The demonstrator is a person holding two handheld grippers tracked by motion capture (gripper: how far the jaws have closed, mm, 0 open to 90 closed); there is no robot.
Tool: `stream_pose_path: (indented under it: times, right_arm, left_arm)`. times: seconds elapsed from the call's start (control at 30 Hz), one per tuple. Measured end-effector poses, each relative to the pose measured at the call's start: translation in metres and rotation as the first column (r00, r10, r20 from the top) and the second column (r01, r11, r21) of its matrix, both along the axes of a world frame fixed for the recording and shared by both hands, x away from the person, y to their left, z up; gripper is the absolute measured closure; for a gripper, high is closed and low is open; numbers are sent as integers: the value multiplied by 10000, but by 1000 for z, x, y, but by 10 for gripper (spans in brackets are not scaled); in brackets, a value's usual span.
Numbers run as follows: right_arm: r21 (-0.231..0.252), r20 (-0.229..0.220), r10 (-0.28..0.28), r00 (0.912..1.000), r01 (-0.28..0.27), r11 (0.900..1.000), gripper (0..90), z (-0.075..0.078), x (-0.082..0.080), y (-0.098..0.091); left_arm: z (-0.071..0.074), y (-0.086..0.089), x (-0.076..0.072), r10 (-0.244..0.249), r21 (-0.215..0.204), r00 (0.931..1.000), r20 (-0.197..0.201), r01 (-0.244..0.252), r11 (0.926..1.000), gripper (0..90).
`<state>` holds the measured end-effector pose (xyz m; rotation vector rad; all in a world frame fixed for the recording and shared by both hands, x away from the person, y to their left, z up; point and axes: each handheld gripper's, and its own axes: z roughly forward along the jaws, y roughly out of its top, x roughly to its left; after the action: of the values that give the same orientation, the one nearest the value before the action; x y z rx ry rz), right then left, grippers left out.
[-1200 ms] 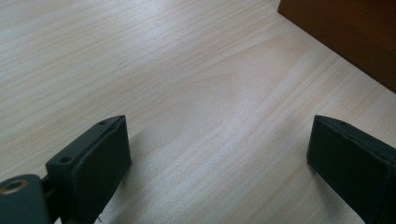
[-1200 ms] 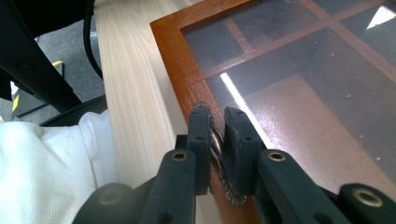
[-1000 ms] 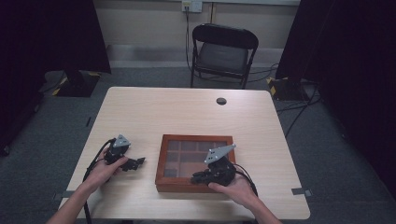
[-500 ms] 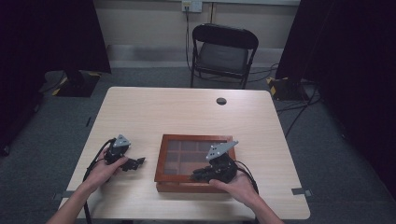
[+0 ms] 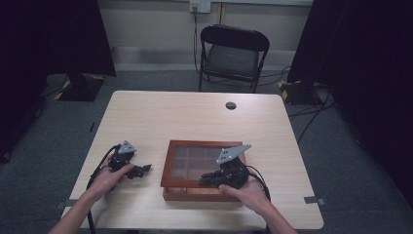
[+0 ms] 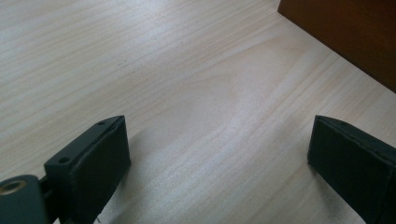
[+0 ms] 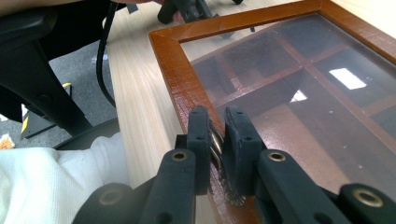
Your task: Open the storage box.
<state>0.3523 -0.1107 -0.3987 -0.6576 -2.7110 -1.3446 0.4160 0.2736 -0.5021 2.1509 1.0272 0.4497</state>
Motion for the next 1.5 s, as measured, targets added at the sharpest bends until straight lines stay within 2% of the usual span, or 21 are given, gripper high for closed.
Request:
stream_pose_path:
  times: [0.23,0.93,1.17,1.5]
  right_arm:
    - [-20,13,-43,10000,43,10000,814,2,0,0]
    - [375,20,-183,9998,182,9991,814,20,7,-3]
    - [497,154,-357,9992,349,9982,814,30,10,-3]
    - [527,215,-383,9990,371,9979,814,36,14,-3]
  left_arm:
    - [0,0,0,-1,14,10000,-4,1,10000,49]
    - [0,0,0,-4,-9,10000,5,4,10000,49]
    - [0,0,0,11,18,10000,0,-11,10000,49]
    - [0,0,0,2,-5,10000,10,-2,10000,47]
